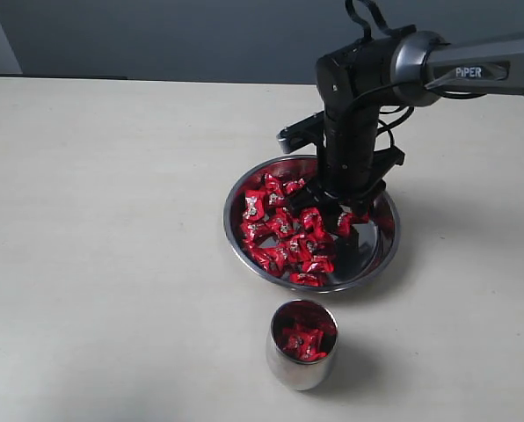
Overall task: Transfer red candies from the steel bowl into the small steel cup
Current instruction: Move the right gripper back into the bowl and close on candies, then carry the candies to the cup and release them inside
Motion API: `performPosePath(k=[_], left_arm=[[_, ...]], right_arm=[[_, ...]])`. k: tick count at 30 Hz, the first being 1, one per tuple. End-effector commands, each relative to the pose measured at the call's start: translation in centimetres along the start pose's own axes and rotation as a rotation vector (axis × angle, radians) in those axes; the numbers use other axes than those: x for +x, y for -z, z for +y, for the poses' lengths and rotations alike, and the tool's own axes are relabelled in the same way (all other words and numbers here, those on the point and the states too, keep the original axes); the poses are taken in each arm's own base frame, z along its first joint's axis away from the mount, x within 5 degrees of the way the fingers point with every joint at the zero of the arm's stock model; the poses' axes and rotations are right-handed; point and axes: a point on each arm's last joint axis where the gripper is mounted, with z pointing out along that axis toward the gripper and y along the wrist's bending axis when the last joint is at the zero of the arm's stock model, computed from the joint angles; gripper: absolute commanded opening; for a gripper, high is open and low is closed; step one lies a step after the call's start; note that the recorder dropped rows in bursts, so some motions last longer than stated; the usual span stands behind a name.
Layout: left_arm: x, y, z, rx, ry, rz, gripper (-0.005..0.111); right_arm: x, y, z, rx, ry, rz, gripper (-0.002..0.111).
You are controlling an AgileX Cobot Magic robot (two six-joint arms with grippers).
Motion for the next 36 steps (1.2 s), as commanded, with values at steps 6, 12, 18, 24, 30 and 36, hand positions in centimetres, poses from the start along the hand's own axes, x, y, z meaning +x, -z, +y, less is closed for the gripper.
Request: performPosePath(k=[6,12,18,24,30,36], left_arm=[[0.1,0.0,0.0,-0.003,0.004,-0.006,0.000],[0.1,0.0,0.0,-0.003,0.004,-0.006,0.000],[0.1,0.0,0.0,-0.003,0.004,-0.006,0.000],[0.1,0.0,0.0,-0.003,0.004,-0.006,0.000],[0.1,0.0,0.0,-0.003,0.004,-0.006,0.000],[0.1,0.0,0.0,-0.003,0.004,-0.006,0.000]], right_arm=[[0.0,-0.7,-0.1,-0.008,-0.004,0.031,0.045],[0.1,-1.3,0.1,-0.025,-0.012,0.053,0.016],[0.1,-1.4,0.1,-0.025,-0.012,0.055,0.012],[0.1,-0.2,0.0,-0.024,-0.014,0.028,0.012],[0.5,3.4,-0.2,-0.029,-0.032,-0.044,0.012],[1.7,7.8,0.5,-0.062,-0.031,-0.114,0.012]])
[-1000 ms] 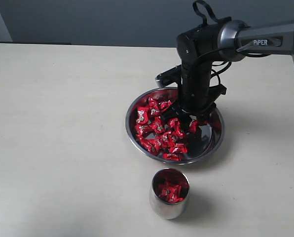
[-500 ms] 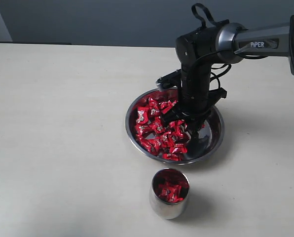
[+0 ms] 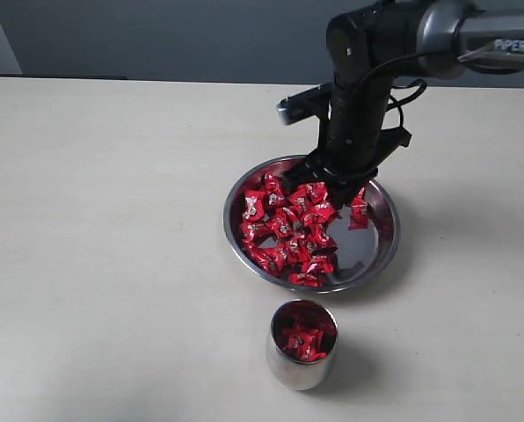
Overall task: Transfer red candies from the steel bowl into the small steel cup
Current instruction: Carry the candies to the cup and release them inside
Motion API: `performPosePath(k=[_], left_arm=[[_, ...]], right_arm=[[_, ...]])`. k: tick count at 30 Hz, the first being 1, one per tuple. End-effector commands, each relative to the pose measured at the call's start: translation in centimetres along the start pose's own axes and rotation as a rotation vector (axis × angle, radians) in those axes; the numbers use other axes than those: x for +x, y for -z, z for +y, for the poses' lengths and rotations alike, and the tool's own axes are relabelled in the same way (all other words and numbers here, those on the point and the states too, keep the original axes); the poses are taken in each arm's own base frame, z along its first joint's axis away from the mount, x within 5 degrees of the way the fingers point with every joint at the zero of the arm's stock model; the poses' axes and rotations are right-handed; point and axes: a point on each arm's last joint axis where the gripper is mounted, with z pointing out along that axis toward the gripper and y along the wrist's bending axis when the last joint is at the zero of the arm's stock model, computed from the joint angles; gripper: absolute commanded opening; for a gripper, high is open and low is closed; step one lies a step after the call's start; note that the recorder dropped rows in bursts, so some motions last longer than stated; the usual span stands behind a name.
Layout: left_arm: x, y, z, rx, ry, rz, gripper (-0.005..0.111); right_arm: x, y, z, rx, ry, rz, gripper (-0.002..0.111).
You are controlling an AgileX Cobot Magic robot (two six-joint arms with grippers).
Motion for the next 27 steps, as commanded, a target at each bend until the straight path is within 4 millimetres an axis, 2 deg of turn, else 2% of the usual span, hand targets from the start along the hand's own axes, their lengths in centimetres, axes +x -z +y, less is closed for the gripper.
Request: performPosePath(k=[1,6,12,18,24,27], left_arm=[[0.1,0.0,0.0,-0.003,0.004,-0.006,0.000],[0.1,0.0,0.0,-0.003,0.004,-0.006,0.000],[0.1,0.0,0.0,-0.003,0.004,-0.006,0.000],[0.1,0.0,0.0,-0.003,0.004,-0.006,0.000],[0.1,0.0,0.0,-0.003,0.004,-0.006,0.000],[0.1,0.0,0.0,-0.003,0.004,-0.006,0.000]], right_arm=[[1.0,3.8,0.9,-0.015,0.018,-0.035,0.012],[3.5,6.7,4.0,-0.042,0.098,-0.055,0.012],[7.9,8.3,7.8,-0.065,0.218,-0.085,0.012],[11.1,7.9,9.7,-0.103,0.274,-0.066,0.012],[12.4,6.2,10.9,-0.157,0.285,-0.047,0.012],[12.7,5.9,11.3,-0.168,0.291,-0.042,0.012]])
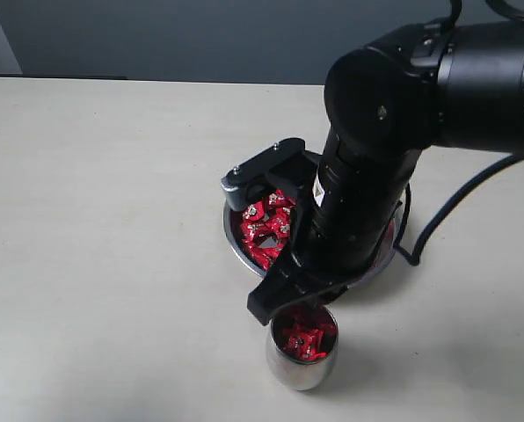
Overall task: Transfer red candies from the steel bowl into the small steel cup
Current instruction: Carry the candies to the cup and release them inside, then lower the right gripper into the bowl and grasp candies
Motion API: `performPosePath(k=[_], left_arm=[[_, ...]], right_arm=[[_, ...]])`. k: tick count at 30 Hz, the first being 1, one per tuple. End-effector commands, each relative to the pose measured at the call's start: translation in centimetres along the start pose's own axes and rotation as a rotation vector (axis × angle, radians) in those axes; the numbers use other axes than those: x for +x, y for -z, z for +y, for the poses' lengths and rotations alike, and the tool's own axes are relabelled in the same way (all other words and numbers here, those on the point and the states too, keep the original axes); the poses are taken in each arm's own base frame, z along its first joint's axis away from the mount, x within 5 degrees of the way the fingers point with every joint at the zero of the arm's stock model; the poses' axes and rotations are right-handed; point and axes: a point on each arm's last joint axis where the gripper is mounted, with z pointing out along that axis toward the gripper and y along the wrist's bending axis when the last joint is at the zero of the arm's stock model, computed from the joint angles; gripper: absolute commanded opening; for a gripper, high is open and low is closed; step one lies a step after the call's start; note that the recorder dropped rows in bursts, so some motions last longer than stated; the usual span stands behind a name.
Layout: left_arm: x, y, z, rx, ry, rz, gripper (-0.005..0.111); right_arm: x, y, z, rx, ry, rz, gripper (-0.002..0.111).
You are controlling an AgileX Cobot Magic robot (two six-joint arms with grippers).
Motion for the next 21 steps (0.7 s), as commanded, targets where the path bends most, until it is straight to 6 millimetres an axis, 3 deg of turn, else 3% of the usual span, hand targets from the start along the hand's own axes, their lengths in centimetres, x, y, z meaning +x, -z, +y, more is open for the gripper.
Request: performPosePath(k=[1,14,21], left_arm=[[0.08,-0.02,0.00,-0.003,0.004,-0.006,0.000],[0.08,-0.02,0.00,-0.003,0.004,-0.006,0.000],[0.08,-0.02,0.00,-0.003,0.004,-0.006,0.000]], right_arm=[[0.28,-0.24,0.51,-0.022,0.014,-0.012,0.012],[0.72,-0.26,0.80,-0.056,0.034,0.034,0.012],[0.88,-0.25,0.75,-0.050,0.042,0.051,0.033]])
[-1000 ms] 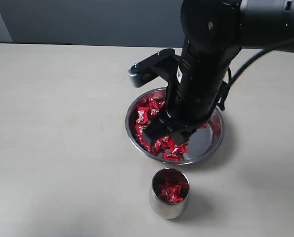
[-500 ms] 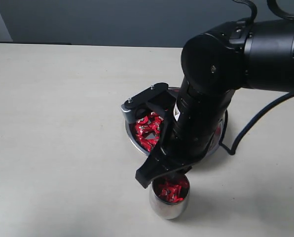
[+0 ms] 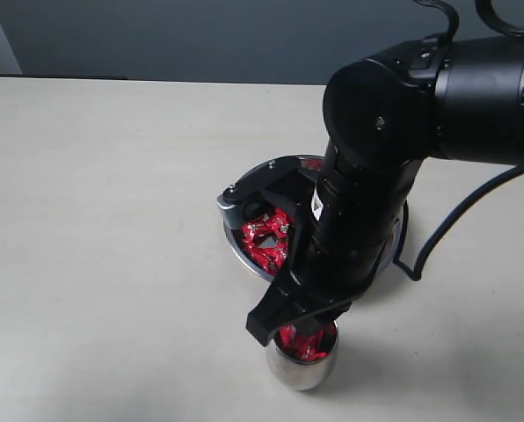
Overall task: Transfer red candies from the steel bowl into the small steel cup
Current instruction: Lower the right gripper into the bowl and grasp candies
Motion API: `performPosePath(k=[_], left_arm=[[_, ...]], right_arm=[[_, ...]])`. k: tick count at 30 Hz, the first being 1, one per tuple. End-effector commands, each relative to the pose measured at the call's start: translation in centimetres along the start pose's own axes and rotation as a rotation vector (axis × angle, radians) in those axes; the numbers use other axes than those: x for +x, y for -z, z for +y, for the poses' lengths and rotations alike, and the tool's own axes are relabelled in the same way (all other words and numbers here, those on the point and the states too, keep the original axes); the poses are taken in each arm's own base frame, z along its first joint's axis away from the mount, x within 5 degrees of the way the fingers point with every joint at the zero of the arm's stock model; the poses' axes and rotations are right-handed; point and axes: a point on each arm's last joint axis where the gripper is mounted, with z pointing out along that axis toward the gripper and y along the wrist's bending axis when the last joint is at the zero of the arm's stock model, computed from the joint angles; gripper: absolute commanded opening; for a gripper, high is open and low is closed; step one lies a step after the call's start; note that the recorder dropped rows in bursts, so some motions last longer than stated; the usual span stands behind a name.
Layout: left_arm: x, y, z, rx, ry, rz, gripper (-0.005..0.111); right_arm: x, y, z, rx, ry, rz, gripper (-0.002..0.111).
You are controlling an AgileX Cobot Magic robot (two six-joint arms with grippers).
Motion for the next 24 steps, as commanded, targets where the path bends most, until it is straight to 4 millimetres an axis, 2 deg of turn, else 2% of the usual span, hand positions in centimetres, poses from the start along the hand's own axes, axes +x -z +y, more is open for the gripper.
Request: performPosePath(k=[1,7,11,14,17,19,24], left_arm=[[0.1,0.0,0.0,-0.003,0.004,-0.006,0.000],[0.1,0.0,0.0,-0.003,0.004,-0.006,0.000],[0.1,0.0,0.0,-0.003,0.004,-0.006,0.000],[0.1,0.0,0.0,-0.003,0.004,-0.006,0.000],[0.1,0.0,0.0,-0.003,0.004,-0.006,0.000],[0.1,0.0,0.0,-0.003,0.004,-0.006,0.000],[0.1,0.0,0.0,-0.003,0.004,-0.006,0.000]], right_arm=[[0.3,0.1,0.1,0.002,0.019,0.015,0.033],[0.0,0.3,-0.3,0.048,0.044,-0.014,0.032],[-1.0,1.2,-1.3,0.172,0.034,-0.088,0.032],[-2.2,2.0,-2.2,0.278,-0.002,-0.204,0.032],[-3.3,2.2,-3.5,0.353,-0.034,-0.273,0.032],[-3.8,1.9,-4.8,0.360,-0.069,-0.259,0.032],[-5.3,-0.2,-8.7,0.316,-0.154,-0.172,0.032]])
